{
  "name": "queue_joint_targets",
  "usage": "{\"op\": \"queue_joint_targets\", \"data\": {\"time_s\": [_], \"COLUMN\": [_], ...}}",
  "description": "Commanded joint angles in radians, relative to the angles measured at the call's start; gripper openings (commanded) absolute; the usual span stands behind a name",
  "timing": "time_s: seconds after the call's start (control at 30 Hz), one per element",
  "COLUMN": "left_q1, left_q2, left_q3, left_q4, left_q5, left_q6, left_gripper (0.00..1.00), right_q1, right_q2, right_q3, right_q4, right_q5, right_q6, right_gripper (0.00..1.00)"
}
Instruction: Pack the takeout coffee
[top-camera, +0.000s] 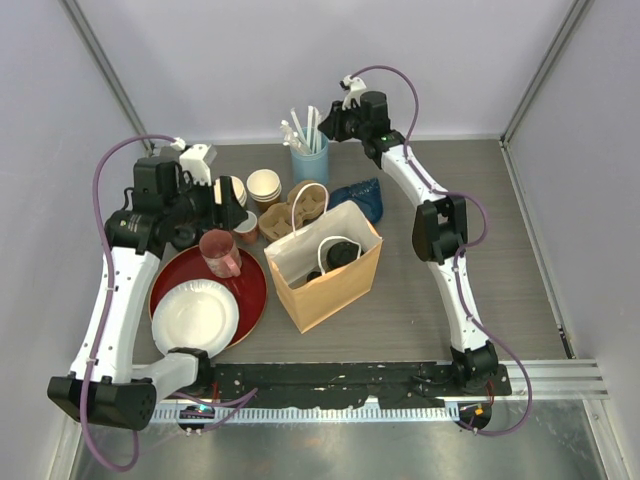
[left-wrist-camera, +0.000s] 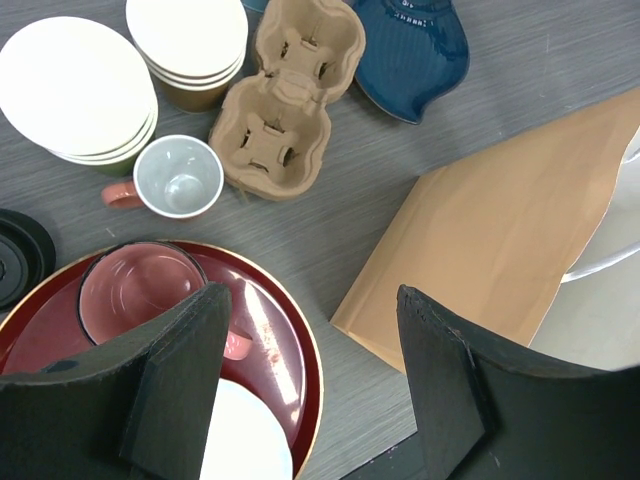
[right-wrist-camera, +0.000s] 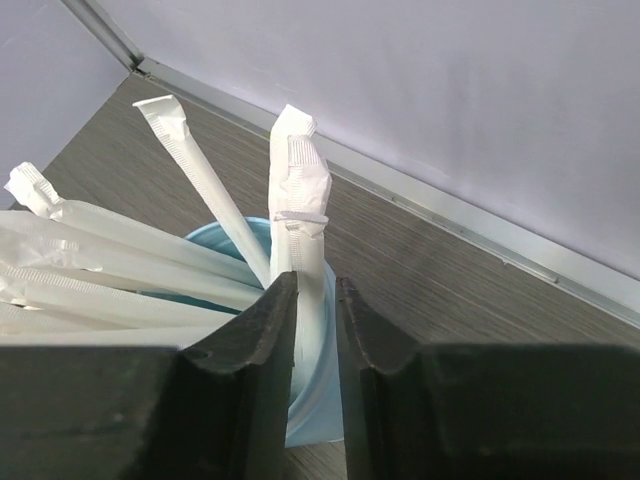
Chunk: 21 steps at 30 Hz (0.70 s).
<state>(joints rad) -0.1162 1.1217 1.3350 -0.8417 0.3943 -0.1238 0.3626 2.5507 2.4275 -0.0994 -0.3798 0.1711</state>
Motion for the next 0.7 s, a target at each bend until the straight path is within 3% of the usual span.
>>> {"op": "queue_joint_targets", "data": {"time_s": [0.0, 0.1, 0.23, 0.4, 0.43, 0.47, 0.57, 0.67], "left_q1": [0.007, 0.007, 0.007, 0.007, 0.007, 0.007, 0.007, 0.007], "left_q2": [0.007, 0.006, 0.004, 0.004, 0.004, 0.004, 0.006, 0.013], "left_q3": [0.047, 0.047, 0.044, 0.044, 0.046, 0.046, 0.053, 0.062], "left_q4": [0.036, 0.035, 0.036, 0.041, 0.039, 0.039, 0.035, 0.035], "left_q5": [0.028, 0.029, 0.031, 0.037, 0.037, 0.037, 0.038, 0.043], "left_q6": [0.009, 0.010, 0.013, 0.015, 0.015, 0.016, 0.016, 0.016], "left_gripper": [0.71, 0.71, 0.71, 0.71, 0.71, 0.71, 0.71, 0.71], "right_q1": [0.001, 0.002, 0.001, 0.001, 0.002, 0.002, 0.002, 0.004], "right_q2": [-0.010, -0.042, -0.098, -0.103, -0.087, -0.081, -0.052, -0.037], "right_q3": [0.041, 0.006, -0.047, -0.044, -0.036, -0.028, -0.002, 0.011], "right_q4": [0.084, 0.084, 0.087, 0.093, 0.095, 0.095, 0.095, 0.095], "right_q5": [-0.030, -0.031, -0.037, -0.021, -0.007, 0.022, 0.042, 0.039], "right_q6": [0.025, 0.015, -0.022, -0.027, -0.027, -0.024, -0.018, -0.015], "right_gripper": [0.20, 0.07, 0.01, 0.01, 0.05, 0.20, 0.36, 0.41]}}
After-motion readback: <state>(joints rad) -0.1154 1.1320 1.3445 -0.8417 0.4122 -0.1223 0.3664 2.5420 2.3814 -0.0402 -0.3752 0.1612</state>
